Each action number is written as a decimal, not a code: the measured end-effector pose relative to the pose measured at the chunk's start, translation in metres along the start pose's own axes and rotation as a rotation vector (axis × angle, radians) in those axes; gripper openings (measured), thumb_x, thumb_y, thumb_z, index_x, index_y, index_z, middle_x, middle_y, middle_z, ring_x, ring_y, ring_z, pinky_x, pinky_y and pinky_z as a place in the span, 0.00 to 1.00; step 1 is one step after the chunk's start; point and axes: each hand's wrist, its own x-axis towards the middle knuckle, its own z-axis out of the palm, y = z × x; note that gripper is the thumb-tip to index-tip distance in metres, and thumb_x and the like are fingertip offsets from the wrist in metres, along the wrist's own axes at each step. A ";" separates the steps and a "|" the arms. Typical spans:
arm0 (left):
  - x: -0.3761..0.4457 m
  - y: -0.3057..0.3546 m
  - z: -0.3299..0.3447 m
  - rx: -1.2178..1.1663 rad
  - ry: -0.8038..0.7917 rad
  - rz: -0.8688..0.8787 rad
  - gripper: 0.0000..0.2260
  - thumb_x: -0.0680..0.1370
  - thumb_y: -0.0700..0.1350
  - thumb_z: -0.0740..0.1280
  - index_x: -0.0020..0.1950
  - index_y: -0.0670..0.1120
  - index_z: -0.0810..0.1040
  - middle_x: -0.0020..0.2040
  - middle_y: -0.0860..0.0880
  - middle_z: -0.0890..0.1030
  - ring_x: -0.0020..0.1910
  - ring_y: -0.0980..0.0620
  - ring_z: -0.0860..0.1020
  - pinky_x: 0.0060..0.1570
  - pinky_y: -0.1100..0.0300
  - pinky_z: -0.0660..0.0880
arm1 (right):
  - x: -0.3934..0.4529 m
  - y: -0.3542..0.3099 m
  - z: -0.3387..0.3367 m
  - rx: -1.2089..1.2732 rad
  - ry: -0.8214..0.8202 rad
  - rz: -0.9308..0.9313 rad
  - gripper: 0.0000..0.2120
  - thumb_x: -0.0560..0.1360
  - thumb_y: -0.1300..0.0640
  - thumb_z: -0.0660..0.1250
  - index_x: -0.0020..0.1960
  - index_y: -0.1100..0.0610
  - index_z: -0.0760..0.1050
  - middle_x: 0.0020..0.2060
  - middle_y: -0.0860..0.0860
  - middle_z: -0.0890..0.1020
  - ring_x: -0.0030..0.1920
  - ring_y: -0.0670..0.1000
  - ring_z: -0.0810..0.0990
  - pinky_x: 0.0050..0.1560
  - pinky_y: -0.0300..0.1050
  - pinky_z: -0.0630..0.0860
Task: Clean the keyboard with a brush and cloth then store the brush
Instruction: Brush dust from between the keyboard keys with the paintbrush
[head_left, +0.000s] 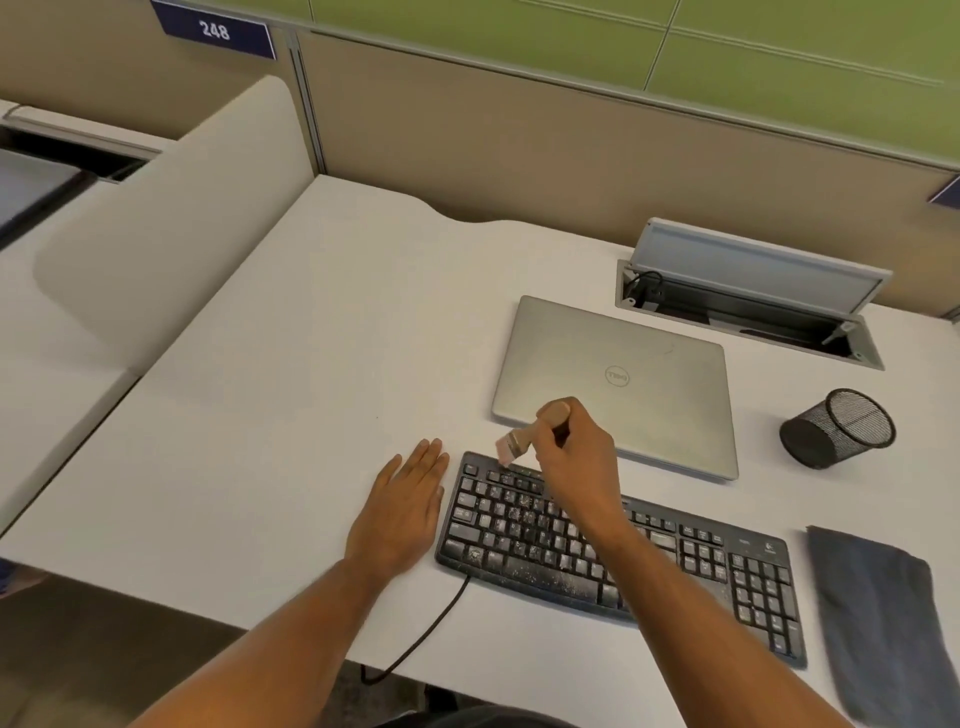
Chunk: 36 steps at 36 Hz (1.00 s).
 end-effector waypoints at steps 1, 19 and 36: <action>0.000 0.001 0.000 0.008 -0.003 -0.003 0.25 0.85 0.51 0.46 0.80 0.47 0.66 0.81 0.51 0.63 0.81 0.54 0.57 0.77 0.53 0.51 | 0.000 -0.003 0.003 0.041 -0.004 0.013 0.08 0.86 0.49 0.60 0.50 0.46 0.75 0.36 0.45 0.82 0.34 0.44 0.78 0.40 0.48 0.79; 0.000 0.002 -0.003 0.014 0.000 -0.002 0.25 0.85 0.51 0.47 0.79 0.47 0.68 0.80 0.51 0.65 0.80 0.55 0.58 0.77 0.52 0.53 | 0.000 -0.015 0.018 0.064 -0.035 0.044 0.08 0.85 0.50 0.60 0.49 0.45 0.76 0.40 0.43 0.84 0.41 0.50 0.85 0.46 0.53 0.84; 0.000 0.002 -0.003 0.005 0.000 0.000 0.25 0.84 0.50 0.47 0.79 0.47 0.68 0.80 0.51 0.64 0.80 0.55 0.58 0.78 0.54 0.50 | -0.001 -0.013 0.018 0.014 -0.115 0.060 0.11 0.86 0.49 0.57 0.58 0.48 0.78 0.41 0.45 0.85 0.39 0.46 0.86 0.44 0.48 0.85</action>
